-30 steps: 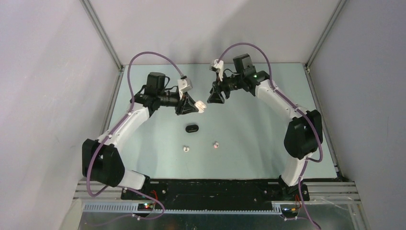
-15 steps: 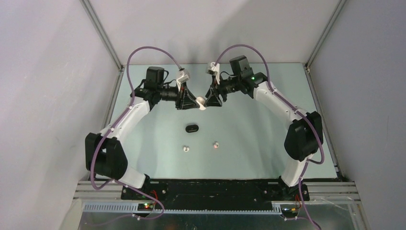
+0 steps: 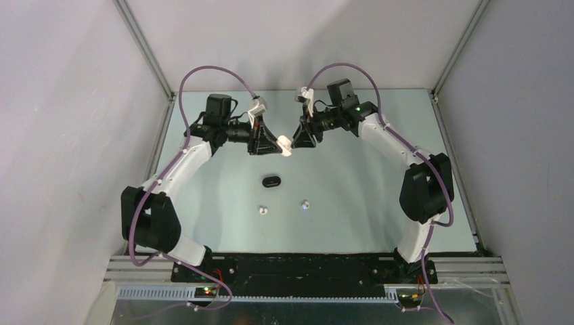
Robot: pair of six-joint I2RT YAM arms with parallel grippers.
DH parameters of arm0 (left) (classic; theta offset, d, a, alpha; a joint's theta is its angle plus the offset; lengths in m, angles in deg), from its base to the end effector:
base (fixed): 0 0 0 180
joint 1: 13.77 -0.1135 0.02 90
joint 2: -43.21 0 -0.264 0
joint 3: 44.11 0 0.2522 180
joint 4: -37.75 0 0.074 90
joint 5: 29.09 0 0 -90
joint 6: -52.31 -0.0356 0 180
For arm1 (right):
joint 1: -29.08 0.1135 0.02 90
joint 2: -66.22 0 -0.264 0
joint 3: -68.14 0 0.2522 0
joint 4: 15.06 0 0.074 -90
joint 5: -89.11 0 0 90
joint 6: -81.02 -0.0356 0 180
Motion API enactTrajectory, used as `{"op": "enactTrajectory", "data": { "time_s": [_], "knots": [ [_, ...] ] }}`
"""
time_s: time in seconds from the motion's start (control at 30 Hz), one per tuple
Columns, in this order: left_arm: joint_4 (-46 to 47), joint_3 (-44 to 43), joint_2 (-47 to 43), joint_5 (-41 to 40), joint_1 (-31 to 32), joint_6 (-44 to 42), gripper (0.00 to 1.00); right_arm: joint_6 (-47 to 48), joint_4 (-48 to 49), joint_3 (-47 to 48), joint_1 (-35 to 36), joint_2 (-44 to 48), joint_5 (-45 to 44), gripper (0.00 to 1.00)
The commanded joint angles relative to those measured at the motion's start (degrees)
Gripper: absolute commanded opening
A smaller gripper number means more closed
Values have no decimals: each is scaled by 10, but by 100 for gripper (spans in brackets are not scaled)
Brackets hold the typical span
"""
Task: Insert the wireless bluetooth earbuds into the charging case
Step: Pass from the left arm to the right
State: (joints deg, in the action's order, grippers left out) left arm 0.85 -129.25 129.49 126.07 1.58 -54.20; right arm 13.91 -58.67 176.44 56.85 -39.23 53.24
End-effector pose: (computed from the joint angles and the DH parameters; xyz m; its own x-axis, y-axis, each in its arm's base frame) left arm 0.3049 -0.1172 0.3171 -0.3423 0.2178 -0.9140 0.9363 0.1606 -0.3123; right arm 0.3529 0.2185 0.3186 -0.2148 -0.3707 -0.9036 -0.9765 0.0958 0.1928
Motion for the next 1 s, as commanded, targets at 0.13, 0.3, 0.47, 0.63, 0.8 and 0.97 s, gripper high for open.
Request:
{"op": "enactTrajectory", "data": {
  "time_s": [0.13, 0.3, 0.47, 0.63, 0.8, 0.97],
  "knots": [
    [9, -31, 2, 36, -2, -10, 0, -15, 26, 11, 8, 2, 24, 45],
    [9, -31, 2, 35, -2, -13, 0, -17, 25, 4, 14, 5, 31, 41],
    [10, -32, 2, 19, -2, -12, 0, -19, 27, -2, 20, 11, 39, 27],
    [12, -27, -2, -30, 0, -5, 3, 23, 8, 3, 36, 26, 10, 8],
    [25, -8, -14, -84, 2, 9, 25, 83, -11, 8, 61, 47, -88, 0],
    [40, 7, -27, -127, 2, 32, 48, 168, -25, 8, 78, 67, -197, 0]
  ]
}}
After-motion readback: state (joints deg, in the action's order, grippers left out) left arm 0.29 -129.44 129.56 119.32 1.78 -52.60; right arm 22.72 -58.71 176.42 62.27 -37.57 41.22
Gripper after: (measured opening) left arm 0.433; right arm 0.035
